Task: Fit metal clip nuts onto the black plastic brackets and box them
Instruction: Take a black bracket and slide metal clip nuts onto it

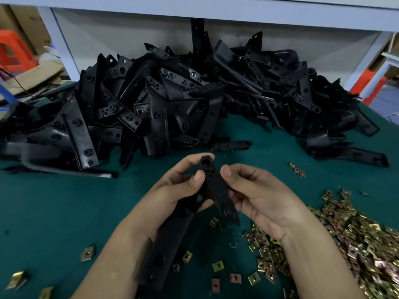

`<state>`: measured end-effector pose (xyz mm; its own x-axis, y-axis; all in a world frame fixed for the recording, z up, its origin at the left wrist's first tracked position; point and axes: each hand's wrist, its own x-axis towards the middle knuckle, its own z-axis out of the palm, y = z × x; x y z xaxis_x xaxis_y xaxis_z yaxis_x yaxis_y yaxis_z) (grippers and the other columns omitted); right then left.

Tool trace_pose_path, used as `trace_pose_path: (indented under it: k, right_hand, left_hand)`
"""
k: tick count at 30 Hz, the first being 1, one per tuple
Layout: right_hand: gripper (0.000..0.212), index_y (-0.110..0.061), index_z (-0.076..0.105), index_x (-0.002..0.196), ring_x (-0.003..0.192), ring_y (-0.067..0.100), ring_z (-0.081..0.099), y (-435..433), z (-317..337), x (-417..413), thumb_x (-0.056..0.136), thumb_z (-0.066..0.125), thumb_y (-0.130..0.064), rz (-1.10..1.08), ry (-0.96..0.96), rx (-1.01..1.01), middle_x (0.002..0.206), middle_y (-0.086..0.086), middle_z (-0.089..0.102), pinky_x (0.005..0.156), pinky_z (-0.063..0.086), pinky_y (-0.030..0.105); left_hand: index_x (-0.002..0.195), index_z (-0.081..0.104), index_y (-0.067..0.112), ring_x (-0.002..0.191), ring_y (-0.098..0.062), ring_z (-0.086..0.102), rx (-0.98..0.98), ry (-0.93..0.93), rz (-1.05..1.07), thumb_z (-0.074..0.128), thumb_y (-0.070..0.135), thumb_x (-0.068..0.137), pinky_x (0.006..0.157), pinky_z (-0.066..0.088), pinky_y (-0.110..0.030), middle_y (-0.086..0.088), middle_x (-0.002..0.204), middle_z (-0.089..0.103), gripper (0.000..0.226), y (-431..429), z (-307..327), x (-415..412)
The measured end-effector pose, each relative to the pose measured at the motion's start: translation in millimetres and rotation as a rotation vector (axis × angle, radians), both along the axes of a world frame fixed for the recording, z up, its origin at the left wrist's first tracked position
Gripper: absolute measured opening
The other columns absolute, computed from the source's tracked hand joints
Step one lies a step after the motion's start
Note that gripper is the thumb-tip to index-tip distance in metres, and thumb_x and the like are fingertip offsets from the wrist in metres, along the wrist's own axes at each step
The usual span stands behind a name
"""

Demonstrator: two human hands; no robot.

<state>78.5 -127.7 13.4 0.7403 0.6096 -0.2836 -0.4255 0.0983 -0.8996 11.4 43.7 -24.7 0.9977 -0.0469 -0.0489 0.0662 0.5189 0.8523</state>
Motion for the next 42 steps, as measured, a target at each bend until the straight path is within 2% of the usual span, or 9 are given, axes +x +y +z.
trace_pose_path:
  k: [3,6,13,18,22,27,33,38,42]
  right_hand:
    - [0.018,-0.020,0.075,0.074,0.054,0.006,0.055,-0.9,-0.3,0.6,0.062,0.083,-0.031,-0.026,-0.004,0.016,0.075,0.003,0.066,0.060,0.054,0.021]
    - [0.018,-0.019,0.076,0.072,0.054,0.007,0.057,-0.5,-2.1,1.1,0.061,0.084,-0.030,-0.064,-0.025,0.021,0.076,0.004,0.067,0.059,0.055,0.020]
    - [0.034,-0.013,0.082,0.094,0.061,0.003,0.061,-5.6,-0.8,2.7,0.063,0.082,-0.027,-0.043,-0.044,0.007,0.090,0.006,0.075,0.064,0.055,0.015]
    - [0.029,-0.016,0.082,0.086,0.056,0.004,0.060,-3.3,-2.3,1.3,0.060,0.082,-0.028,-0.102,-0.026,-0.011,0.081,0.001,0.074,0.059,0.054,0.017]
    - [0.028,-0.020,0.081,0.078,0.059,0.005,0.061,3.8,-5.2,-2.1,0.053,0.085,-0.033,-0.155,-0.039,0.004,0.078,0.000,0.072,0.061,0.055,0.018]
    - [0.032,-0.019,0.081,0.080,0.062,0.006,0.062,1.0,-4.5,-1.8,0.053,0.087,-0.035,-0.113,-0.114,-0.037,0.080,0.002,0.073,0.063,0.054,0.017]
    - [0.035,-0.017,0.082,0.081,0.058,0.005,0.059,1.0,-6.4,-2.1,0.050,0.087,-0.034,-0.140,-0.105,-0.076,0.075,0.003,0.072,0.060,0.050,0.018]
    - [0.038,-0.014,0.082,0.083,0.059,0.006,0.057,3.8,-9.3,-1.6,0.050,0.087,-0.033,-0.145,-0.031,-0.072,0.069,0.002,0.070,0.070,0.049,0.025]
    - [0.036,-0.013,0.082,0.083,0.056,0.005,0.057,4.8,-10.6,-1.9,0.052,0.086,-0.031,-0.144,-0.023,-0.050,0.067,0.002,0.070,0.056,0.050,0.016]
  left_hand:
    - [0.120,0.069,0.026,0.100,-0.025,0.071,-0.002,0.001,-0.011,0.071,0.024,0.085,0.087,0.058,-0.038,-0.012,0.113,0.071,0.035,-0.1,0.7,-1.0]
    - [0.119,0.070,0.025,0.099,-0.023,0.073,-0.024,-0.018,-0.041,0.068,0.019,0.088,0.080,0.061,-0.033,-0.009,0.110,0.073,0.032,-0.9,1.7,-2.3]
    - [0.117,0.071,0.025,0.097,-0.020,0.072,0.018,-0.005,-0.032,0.067,0.017,0.088,0.075,0.059,-0.030,-0.009,0.110,0.072,0.030,0.0,0.4,-0.2]
    - [0.118,0.070,0.026,0.095,-0.020,0.072,0.000,0.017,-0.009,0.068,0.019,0.087,0.074,0.059,-0.029,-0.009,0.111,0.071,0.031,0.1,-0.6,0.6]
    - [0.117,0.070,0.025,0.093,-0.020,0.073,-0.014,-0.004,-0.038,0.065,0.016,0.089,0.072,0.059,-0.029,-0.009,0.107,0.072,0.030,-2.0,-0.1,-0.4]
    - [0.117,0.070,0.025,0.093,-0.022,0.071,0.017,-0.010,-0.032,0.064,0.016,0.090,0.072,0.059,-0.030,-0.011,0.106,0.071,0.029,-0.2,-1.1,0.1]
    - [0.118,0.069,0.021,0.093,-0.024,0.072,0.094,-0.033,-0.023,0.069,0.019,0.085,0.075,0.059,-0.032,-0.013,0.105,0.071,0.033,0.2,-3.0,2.1]
    - [0.121,0.068,0.014,0.096,-0.020,0.071,0.193,-0.088,0.071,0.070,0.017,0.089,0.078,0.058,-0.026,-0.008,0.109,0.072,0.032,0.9,-4.3,3.0]
    - [0.121,0.069,0.015,0.099,-0.020,0.071,0.219,-0.101,0.091,0.071,0.021,0.086,0.079,0.058,-0.027,-0.005,0.111,0.072,0.036,1.9,-5.8,3.1]
